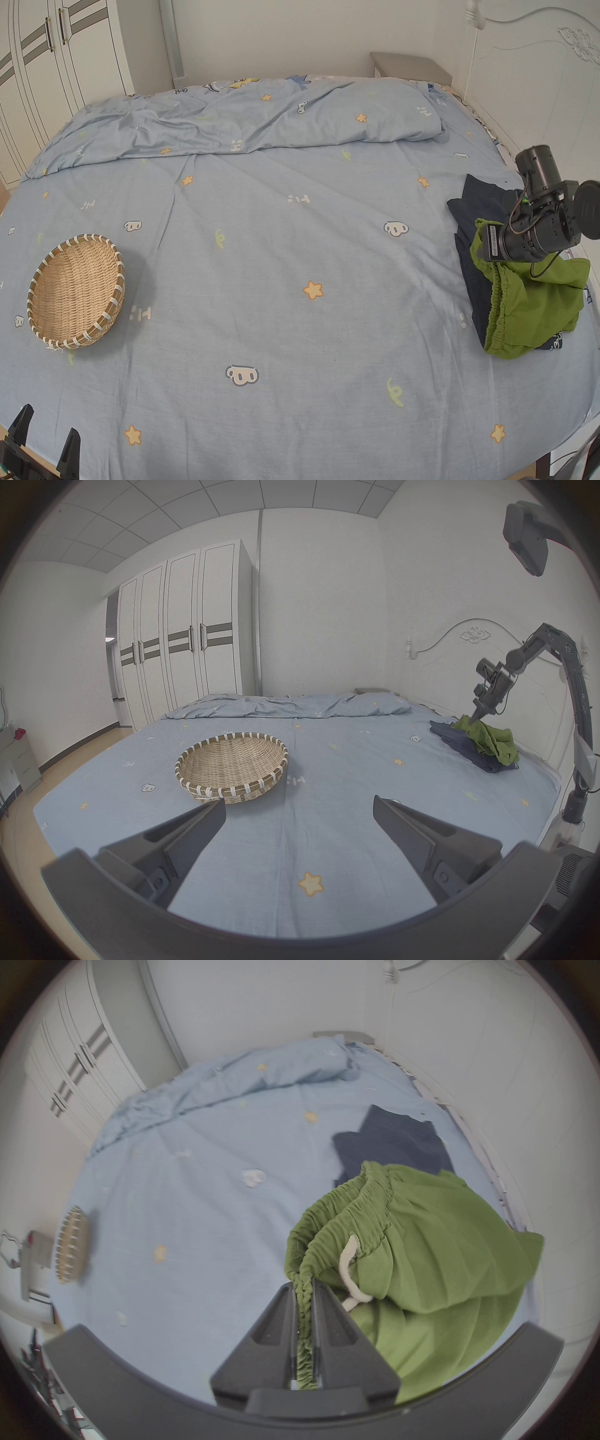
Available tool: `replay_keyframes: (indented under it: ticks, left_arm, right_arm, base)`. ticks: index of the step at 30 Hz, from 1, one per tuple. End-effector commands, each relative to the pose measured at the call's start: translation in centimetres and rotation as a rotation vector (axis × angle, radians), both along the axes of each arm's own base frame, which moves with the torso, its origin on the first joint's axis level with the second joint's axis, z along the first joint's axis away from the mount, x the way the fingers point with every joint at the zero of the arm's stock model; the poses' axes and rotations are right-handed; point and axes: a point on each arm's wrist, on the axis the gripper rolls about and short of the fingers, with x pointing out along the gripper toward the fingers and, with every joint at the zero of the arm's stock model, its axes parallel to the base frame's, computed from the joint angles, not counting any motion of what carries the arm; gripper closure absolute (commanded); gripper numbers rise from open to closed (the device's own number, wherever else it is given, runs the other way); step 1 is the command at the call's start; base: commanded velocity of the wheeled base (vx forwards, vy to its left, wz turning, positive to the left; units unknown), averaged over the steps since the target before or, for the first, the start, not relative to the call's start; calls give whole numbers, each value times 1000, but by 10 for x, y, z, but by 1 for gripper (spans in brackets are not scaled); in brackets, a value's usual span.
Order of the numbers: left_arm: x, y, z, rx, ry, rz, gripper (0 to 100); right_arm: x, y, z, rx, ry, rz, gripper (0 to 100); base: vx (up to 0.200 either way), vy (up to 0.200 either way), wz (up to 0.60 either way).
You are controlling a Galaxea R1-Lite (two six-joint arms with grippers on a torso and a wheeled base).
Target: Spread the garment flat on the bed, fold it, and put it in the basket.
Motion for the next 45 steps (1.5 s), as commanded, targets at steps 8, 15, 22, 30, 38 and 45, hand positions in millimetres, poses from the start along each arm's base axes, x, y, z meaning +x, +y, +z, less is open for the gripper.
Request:
replay_keyframes:
  ticks: [8,15,22,30,38,45]
  left_arm:
    - [0,0,-5,0,4,1,0]
    - [0,0,-5,0,4,1,0]
    - [0,0,-5,0,4,1,0]
    - [0,0,-5,0,4,1,0]
    - [0,0,-5,0,4,1,0]
    - [0,0,-5,1,4,-1,0]
  right_arm:
    - [-62,100,66,270,-90,279,100]
    - [-67,169,44,294,-61,433,100]
    - [-66,220,30,364,-71,495,100]
    - [-81,263,29,408,-93,584,100]
    - [-70,280,7,400,-61,556,0]
    - [-66,289,-15,351,-23,550,0]
  base:
    - [0,0,0]
    - [0,0,0]
    - [0,0,0]
    - [0,0,0]
    - [0,0,0]
    - [0,0,0]
